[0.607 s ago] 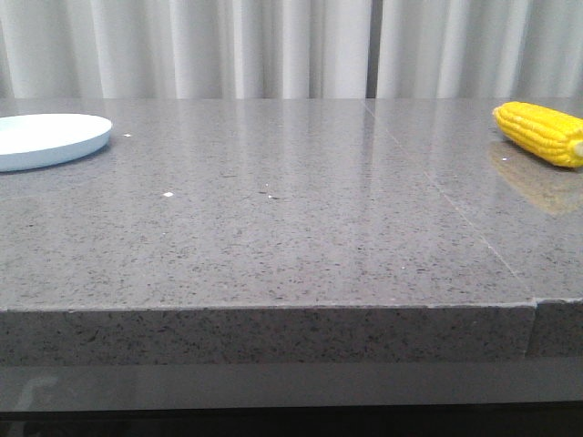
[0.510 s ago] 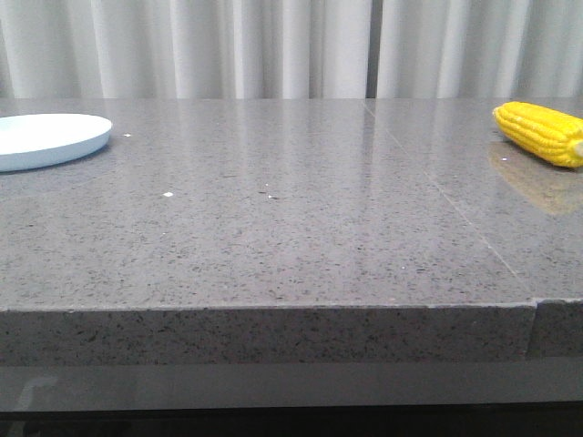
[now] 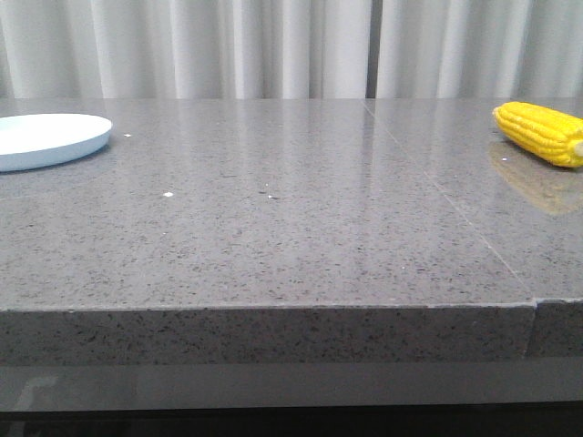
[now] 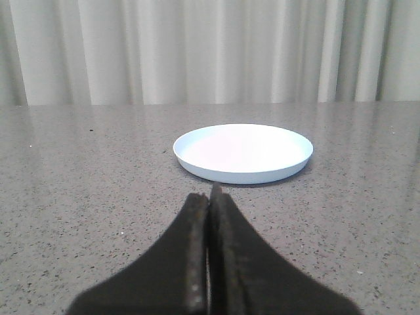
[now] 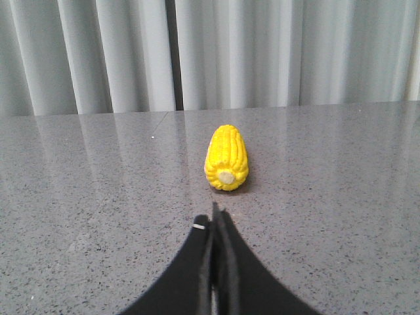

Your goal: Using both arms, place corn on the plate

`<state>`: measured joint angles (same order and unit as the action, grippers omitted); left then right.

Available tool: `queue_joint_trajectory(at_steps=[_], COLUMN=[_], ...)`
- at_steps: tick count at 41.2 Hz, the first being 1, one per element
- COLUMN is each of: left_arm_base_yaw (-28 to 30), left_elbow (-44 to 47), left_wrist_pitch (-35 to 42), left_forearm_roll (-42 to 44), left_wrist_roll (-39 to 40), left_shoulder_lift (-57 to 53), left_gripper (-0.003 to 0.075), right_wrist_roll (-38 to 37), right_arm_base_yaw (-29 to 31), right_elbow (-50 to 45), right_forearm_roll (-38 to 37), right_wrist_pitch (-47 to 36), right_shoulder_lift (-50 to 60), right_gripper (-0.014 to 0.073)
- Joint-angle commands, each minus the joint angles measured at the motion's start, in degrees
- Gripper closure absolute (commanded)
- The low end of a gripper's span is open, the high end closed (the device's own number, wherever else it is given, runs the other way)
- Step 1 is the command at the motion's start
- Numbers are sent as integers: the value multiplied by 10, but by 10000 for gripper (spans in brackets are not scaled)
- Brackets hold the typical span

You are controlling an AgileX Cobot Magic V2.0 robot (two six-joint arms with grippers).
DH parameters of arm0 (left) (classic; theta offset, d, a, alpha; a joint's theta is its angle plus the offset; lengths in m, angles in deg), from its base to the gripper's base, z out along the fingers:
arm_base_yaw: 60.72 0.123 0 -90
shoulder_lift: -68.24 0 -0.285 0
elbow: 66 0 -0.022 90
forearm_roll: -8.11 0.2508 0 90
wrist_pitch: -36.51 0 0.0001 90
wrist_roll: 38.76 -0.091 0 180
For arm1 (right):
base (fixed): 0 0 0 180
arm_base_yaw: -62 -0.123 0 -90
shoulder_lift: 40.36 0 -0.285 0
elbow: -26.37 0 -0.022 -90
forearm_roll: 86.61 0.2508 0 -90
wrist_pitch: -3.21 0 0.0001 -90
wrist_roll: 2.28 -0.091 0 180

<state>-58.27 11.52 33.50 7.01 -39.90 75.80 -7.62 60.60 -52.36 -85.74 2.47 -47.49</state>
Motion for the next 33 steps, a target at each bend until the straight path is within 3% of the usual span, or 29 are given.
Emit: queue_joint_trajectory(at_steps=[1,13,20,33], left_arm_base_yaw=[-2,-2,-2,-2], left_elbow=[1,-18,-105,-316], left_wrist_pitch=[47,87,55,-104], left_forearm_roll=[-3,-3,-6,-6], left_wrist_roll=[5,5,5,5], left_shoulder_lift=[-11,-11,-9,90], left_gripper=[740,740,741,740], right_wrist_roll=[3,3,4,5], right_arm_base_yaw=[-1,-1,-1,-1], right_elbow=[10,31,123,320], right_forearm_roll=[1,1,1,1], right_wrist_pitch=[-58,-77,24,202], right_shoulder_lift=[7,7,5,-114], right_gripper=[661,661,661,661])
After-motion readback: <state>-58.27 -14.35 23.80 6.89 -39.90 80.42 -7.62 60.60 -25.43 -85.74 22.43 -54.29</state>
